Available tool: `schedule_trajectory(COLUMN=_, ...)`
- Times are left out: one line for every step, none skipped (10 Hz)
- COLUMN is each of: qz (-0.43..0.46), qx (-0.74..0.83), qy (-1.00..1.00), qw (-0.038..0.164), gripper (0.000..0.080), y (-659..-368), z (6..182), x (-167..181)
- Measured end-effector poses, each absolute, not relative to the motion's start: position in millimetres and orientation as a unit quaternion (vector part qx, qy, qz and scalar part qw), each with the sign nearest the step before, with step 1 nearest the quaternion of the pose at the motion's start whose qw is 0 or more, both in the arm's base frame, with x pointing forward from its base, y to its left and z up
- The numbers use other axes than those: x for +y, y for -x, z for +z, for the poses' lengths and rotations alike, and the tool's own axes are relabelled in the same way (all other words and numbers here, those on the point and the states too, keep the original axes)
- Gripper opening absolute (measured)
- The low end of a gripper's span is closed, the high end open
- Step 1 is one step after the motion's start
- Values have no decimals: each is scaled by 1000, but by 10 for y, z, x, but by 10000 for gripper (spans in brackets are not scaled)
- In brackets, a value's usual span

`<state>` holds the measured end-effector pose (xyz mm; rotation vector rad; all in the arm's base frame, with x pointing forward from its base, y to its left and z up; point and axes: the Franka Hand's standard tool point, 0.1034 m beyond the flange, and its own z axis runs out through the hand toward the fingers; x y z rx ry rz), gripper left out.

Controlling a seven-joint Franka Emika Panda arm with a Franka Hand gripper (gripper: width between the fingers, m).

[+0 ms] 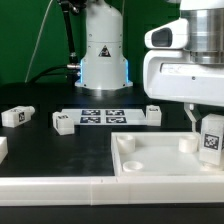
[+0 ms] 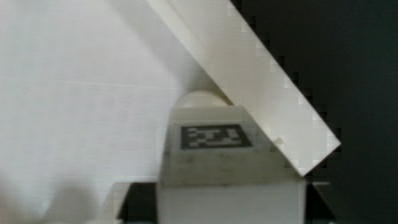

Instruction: Assemble one leg

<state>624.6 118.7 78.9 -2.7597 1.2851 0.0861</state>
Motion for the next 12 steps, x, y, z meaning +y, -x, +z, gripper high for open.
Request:
schedule_trajectory(qz=27, qx=472, qy=880, qw=46, gripper=297, y=-6239, z=782, x=1216)
schedule_trajectory(qz=28, qx=501, qy=863, qw=47, gripper=297, y=-6230, z=775, x=1260)
schedule_trajectory(qz=35, qx=541, qy=839, qw=51, gripper=297, y=-6222, z=770, x=1284)
schedule_trajectory(qz=39, qx=563, qy=824, qw=53, gripper=297, y=-6223, z=770, x=1286)
schedule_trajectory(qz=41, qx=584, qy=809, qw=53, gripper=297, y=-6220, z=769, x=1296)
schedule_trajectory(qz=41, qx=582, qy=810, qw=53, gripper=375, y=-6218, z=768, x=1305)
schedule_trajectory(qz=40, qx=570, qy=819, qw=54, gripper=375, y=-6217, z=767, x=1308)
schedule_trajectory(qz=40, qx=550, qy=832, qw=54, gripper=558, y=-6218, z=767, x=1304)
schedule_trajectory(qz=40, qx=533, qy=844, qw=55, gripper=633, y=-6231, z=773, x=1295)
schedule_trajectory(qz=40, qx=478, qy=876, qw=53, gripper=645, y=-6230, z=778, x=1294)
schedule_trajectory(qz=40, qx=411, qy=909, qw=55, gripper=645, y=-6234, z=779, x=1297)
schedule_trajectory(qz=36, qx=360, qy=930, qw=57, gripper=645, y=-6243, z=779, x=1289)
